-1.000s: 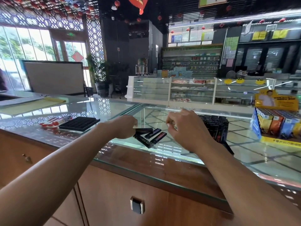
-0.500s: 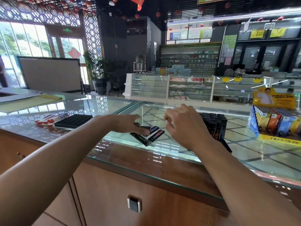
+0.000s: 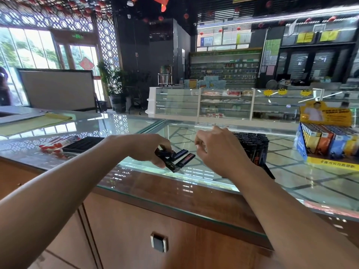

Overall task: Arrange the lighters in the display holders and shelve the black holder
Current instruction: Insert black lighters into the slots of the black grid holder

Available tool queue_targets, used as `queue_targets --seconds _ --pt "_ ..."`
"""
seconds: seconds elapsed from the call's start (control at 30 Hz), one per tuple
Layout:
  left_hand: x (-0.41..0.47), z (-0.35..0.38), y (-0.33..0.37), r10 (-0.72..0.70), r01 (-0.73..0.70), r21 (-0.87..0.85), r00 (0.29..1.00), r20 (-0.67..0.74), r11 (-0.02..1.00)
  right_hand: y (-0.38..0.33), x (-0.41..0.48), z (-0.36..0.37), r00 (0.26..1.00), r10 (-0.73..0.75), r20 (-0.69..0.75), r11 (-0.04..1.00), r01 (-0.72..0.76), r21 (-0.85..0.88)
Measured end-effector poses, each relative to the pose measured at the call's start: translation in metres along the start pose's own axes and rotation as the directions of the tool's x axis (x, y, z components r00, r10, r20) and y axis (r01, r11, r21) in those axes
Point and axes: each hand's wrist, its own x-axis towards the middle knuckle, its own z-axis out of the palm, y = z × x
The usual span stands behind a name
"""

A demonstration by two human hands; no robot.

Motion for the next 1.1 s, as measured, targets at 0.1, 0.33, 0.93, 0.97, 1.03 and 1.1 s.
queue_targets --seconds 0.1,0.33,0.93,0.97,1.03,1.1 --pt "-0.006 0.001 0.001 -0.014 0.014 -0.001 1.000 -0.021 1.000 0.001 -0.001 -0.001 1.000 0.011 0.007 1.000 -0.011 0.011" --pt "-0.026 0.029 0.009 -0.043 0.046 0.131 0.999 -0.026 0.990 -0.001 -0.001 -0.001 1.000 0.022 0.021 0.999 -0.023 0.031" --pt "-0.003 0.058 0.037 -0.006 0.011 0.040 0.992 -0.124 0.999 -0.001 0.000 0.000 0.999 0.052 0.013 0.998 -0.053 0.027" --pt "0.001 0.060 0.043 -0.009 0.014 0.040 0.989 -0.146 0.999 -0.001 0.001 0.001 0.999 0.053 0.013 0.998 -0.053 0.028" --pt "0.009 0.061 0.052 -0.049 0.058 0.054 0.985 -0.167 0.997 -0.002 0.001 0.001 0.999 0.052 0.013 0.998 -0.052 0.026" --pt "0.016 0.062 0.057 -0.081 0.093 0.064 0.981 -0.175 0.994 -0.001 0.000 0.000 0.999 0.050 0.015 0.998 -0.051 0.024"
